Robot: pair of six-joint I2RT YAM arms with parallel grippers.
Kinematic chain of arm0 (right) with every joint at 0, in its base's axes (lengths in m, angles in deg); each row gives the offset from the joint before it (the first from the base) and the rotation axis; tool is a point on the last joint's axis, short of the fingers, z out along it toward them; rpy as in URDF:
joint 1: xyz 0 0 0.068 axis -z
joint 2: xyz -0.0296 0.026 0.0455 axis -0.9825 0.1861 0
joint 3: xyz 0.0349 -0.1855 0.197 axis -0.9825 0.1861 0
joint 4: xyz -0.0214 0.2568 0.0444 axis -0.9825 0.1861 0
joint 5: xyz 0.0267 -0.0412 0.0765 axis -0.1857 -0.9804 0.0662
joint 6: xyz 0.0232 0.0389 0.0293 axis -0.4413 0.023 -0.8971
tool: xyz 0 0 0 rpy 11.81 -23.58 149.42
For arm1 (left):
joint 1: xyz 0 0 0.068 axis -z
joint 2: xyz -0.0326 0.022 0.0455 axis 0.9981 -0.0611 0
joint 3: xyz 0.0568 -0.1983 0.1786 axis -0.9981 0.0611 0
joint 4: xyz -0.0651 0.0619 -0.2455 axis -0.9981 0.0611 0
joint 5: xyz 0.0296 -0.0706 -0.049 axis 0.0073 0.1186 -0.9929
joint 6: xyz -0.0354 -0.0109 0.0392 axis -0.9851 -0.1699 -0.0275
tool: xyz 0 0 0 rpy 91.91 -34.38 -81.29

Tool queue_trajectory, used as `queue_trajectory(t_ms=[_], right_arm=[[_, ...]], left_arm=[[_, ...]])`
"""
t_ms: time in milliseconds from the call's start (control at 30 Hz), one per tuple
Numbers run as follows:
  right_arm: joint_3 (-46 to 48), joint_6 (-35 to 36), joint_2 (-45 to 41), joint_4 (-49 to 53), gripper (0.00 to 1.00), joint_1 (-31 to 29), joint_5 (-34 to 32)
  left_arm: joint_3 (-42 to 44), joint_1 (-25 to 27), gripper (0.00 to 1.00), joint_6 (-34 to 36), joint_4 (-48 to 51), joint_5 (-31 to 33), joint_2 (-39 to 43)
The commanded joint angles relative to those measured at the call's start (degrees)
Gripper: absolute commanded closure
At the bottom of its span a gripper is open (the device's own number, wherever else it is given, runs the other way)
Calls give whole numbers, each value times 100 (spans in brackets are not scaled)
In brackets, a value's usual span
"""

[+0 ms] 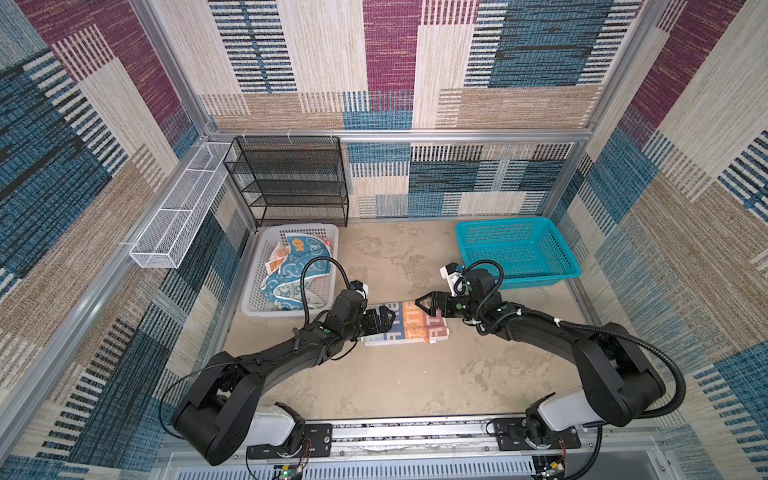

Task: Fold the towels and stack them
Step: 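Lower both grippers to the towel's short ends and grasp them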

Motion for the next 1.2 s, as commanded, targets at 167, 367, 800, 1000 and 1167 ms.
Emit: queue_trajectory(t_ms=[167,367,800,1000,1167], right_arm=[[666,-223,48,-445,1,-115,320],[801,-58,65,-235,1,-115,136],[347,653,-470,1418,1,396,-907],[260,603,25,1213,8,415,-683],[255,518,345,971,19,415,-398]], left_arm=[[216,14,1,-314,-132,-312,-130],[567,28,1,-375,-294,-333,-462],[-226,27,1,150,979,18,385],[-911,103,1,-21,675,-551,-444],[-1145,250,1,-251,120,-843,-1319]])
